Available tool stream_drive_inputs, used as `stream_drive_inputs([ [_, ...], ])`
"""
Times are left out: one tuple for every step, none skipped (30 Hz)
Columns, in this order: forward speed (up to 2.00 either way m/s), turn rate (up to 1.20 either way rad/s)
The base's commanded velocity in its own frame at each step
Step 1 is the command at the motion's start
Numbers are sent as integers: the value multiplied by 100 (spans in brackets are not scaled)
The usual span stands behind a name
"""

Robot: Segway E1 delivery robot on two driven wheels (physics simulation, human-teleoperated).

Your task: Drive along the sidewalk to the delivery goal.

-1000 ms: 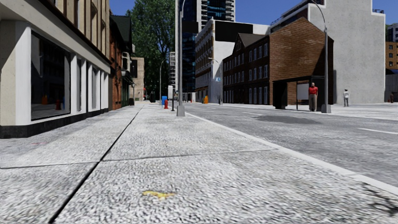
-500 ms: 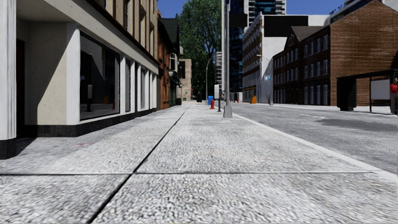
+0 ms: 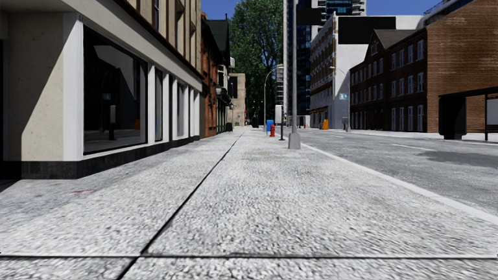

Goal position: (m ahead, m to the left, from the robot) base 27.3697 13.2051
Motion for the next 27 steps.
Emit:
stream_drive_inputs([
  [132,0],
  [132,0],
  [132,0],
  [133,3],
  [134,24],
  [134,50],
  [134,58],
  [135,59],
  [135,0],
  [135,0],
  [136,0],
  [136,0],
  [136,0],
  [137,0],
  [143,0],
  [152,0],
  [171,0],
  [200,0],
  [200,0],
  [200,0],
  [200,0],
  [200,0],
  [200,0],
  [200,0],
  [200,0],
  [200,0],
  [200,0],
])
